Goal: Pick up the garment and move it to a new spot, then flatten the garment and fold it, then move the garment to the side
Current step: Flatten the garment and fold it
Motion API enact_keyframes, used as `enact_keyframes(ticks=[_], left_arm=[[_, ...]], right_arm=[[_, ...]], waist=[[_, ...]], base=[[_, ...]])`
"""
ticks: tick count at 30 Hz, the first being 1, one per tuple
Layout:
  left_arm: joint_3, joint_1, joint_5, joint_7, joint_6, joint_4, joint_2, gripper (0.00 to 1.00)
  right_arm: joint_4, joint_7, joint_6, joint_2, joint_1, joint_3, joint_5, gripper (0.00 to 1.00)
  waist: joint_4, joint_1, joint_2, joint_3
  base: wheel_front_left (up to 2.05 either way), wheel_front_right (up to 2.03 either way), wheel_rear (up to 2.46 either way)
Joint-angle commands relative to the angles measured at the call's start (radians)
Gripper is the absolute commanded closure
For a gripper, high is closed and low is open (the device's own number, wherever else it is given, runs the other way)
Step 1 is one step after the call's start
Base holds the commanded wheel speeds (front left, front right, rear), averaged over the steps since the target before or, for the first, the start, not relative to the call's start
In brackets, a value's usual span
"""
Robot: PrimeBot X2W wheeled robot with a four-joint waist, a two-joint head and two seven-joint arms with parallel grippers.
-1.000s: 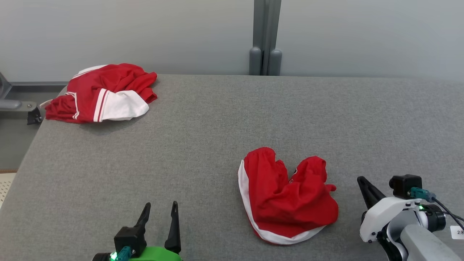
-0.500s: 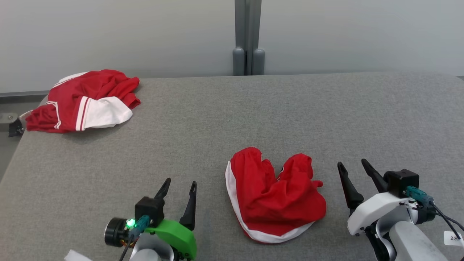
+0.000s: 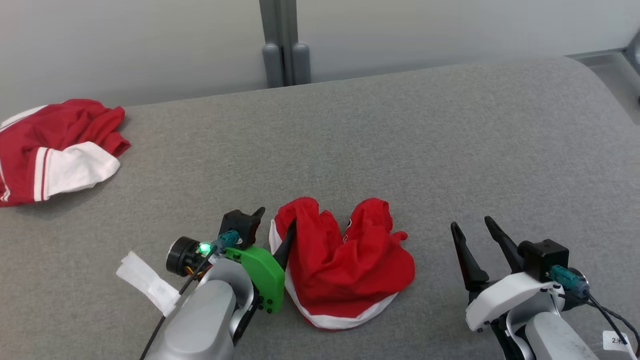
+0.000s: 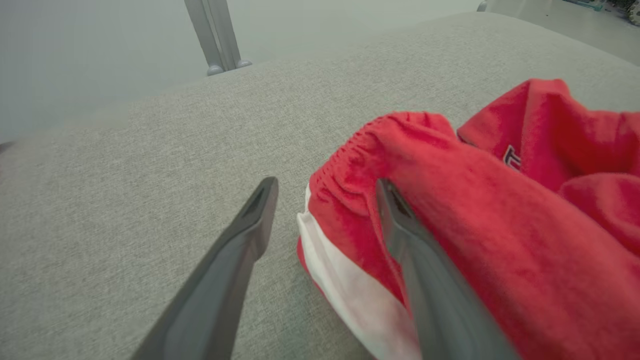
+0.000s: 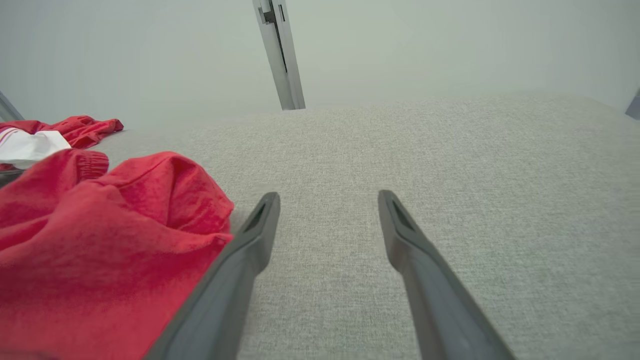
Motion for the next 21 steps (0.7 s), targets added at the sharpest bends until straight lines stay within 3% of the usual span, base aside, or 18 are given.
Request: enact_keyframes(ticks=[1, 7, 14, 15, 16, 17, 18, 21], left_arm=[[-0.009, -0.028, -0.015, 0.011, -0.005, 0.025, 0.003, 0.00], [-0.040, -0.088, -0.043, 0.044, 0.010, 0.136, 0.004, 0.00], [-0.065, -0.103, -0.088, 0.068, 0.074, 0.205, 0.004, 0.00], [-0.068, -0.103, -0.094, 0.062, 0.078, 0.205, 0.004, 0.20], [-0.072, -0.105, -0.102, 0.057, 0.081, 0.205, 0.004, 0.63], [-0.076, -0.105, -0.110, 0.053, 0.085, 0.205, 0.005, 0.85], [-0.078, -0.105, -0.120, 0.043, 0.090, 0.202, 0.005, 1.00], [-0.080, -0.095, -0.147, 0.017, 0.112, 0.196, 0.004, 1.00]], right_arm=[[-0.009, 0.003, -0.001, 0.005, 0.009, 0.001, -0.008, 0.00], [-0.027, 0.009, -0.001, 0.003, 0.020, 0.004, 0.001, 0.00], [-0.033, 0.009, -0.001, 0.011, 0.027, -0.005, -0.006, 0.00], [-0.033, 0.008, -0.001, 0.012, 0.027, -0.005, -0.005, 0.00], [-0.033, 0.008, -0.001, 0.014, 0.028, -0.006, -0.004, 0.00], [-0.032, 0.007, -0.001, 0.015, 0.028, -0.006, -0.004, 0.00], [-0.031, 0.007, -0.001, 0.016, 0.030, -0.006, -0.004, 0.00], [-0.029, 0.005, -0.001, 0.016, 0.038, -0.008, -0.004, 0.00]], waist=[[-0.050, 0.0000, 0.0000, 0.042], [-0.089, 0.0000, 0.0000, 0.065], [-0.092, 0.0000, 0.0000, 0.067], [-0.089, 0.0000, 0.0000, 0.066], [-0.084, 0.0000, 0.0000, 0.063], [-0.079, 0.0000, 0.0000, 0.060], [-0.073, 0.0000, 0.0000, 0.055], [-0.052, 0.0000, 0.0000, 0.038]], base=[[0.00, 0.00, 0.00], [0.00, 0.00, 0.00], [0.00, 0.00, 0.00], [0.00, 0.00, 0.00], [0.00, 0.00, 0.00], [0.00, 0.00, 0.00], [0.00, 0.00, 0.00], [0.00, 0.00, 0.00]])
